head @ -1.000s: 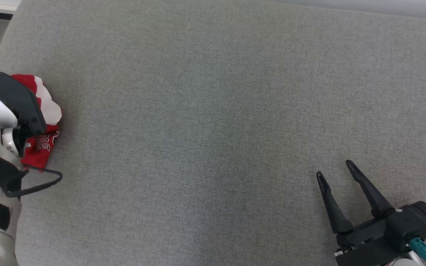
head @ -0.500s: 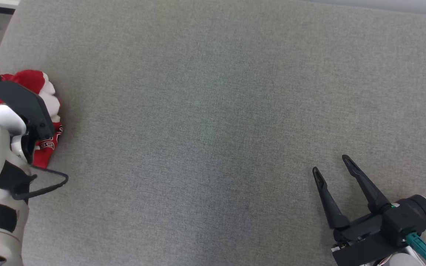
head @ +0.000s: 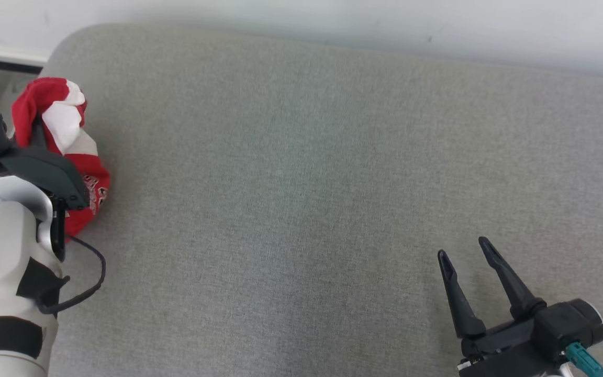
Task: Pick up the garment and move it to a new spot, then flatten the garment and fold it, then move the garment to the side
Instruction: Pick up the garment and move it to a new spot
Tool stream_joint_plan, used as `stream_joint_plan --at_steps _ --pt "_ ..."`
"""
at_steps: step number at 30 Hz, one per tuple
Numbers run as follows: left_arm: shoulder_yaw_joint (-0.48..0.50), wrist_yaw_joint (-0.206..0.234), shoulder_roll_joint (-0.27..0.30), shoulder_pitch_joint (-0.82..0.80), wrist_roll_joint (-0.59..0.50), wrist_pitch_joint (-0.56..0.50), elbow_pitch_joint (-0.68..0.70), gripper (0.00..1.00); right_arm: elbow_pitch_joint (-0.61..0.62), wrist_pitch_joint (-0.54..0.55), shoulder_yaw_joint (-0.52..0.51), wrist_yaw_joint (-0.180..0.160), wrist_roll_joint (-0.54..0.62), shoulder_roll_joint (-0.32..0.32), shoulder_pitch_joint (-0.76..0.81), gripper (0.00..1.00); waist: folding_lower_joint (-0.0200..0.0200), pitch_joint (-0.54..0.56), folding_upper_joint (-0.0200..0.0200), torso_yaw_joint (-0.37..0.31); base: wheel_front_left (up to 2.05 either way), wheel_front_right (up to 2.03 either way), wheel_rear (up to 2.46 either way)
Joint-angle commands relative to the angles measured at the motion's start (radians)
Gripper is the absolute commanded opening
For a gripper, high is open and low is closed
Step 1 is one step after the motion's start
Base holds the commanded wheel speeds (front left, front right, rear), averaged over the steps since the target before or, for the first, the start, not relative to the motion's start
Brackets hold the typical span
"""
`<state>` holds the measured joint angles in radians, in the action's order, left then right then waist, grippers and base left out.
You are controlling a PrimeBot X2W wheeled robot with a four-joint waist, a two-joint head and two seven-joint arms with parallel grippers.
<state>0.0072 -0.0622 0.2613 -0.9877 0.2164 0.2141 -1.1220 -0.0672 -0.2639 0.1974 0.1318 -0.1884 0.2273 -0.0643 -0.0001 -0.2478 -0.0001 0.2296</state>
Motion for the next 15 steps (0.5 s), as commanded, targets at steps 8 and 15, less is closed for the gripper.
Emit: stream_joint_plan --at_steps 8,15 --pt "-0.007 -0.016 -0.044 0.074 0.014 0.05 0.155 0.0 0.004 -0.001 -0.049 -0.002 -0.004 -0.052 0.067 1.0 0.0001 0.14 0.0001 -0.048 0.0 0.0 0.0" --pt "-0.01 -0.035 -0.114 0.178 0.062 0.05 0.339 0.0 0.014 -0.001 -0.078 -0.002 0.002 -0.087 0.102 1.0 0.0001 0.22 0.0001 -0.145 0.0 0.0 0.0"
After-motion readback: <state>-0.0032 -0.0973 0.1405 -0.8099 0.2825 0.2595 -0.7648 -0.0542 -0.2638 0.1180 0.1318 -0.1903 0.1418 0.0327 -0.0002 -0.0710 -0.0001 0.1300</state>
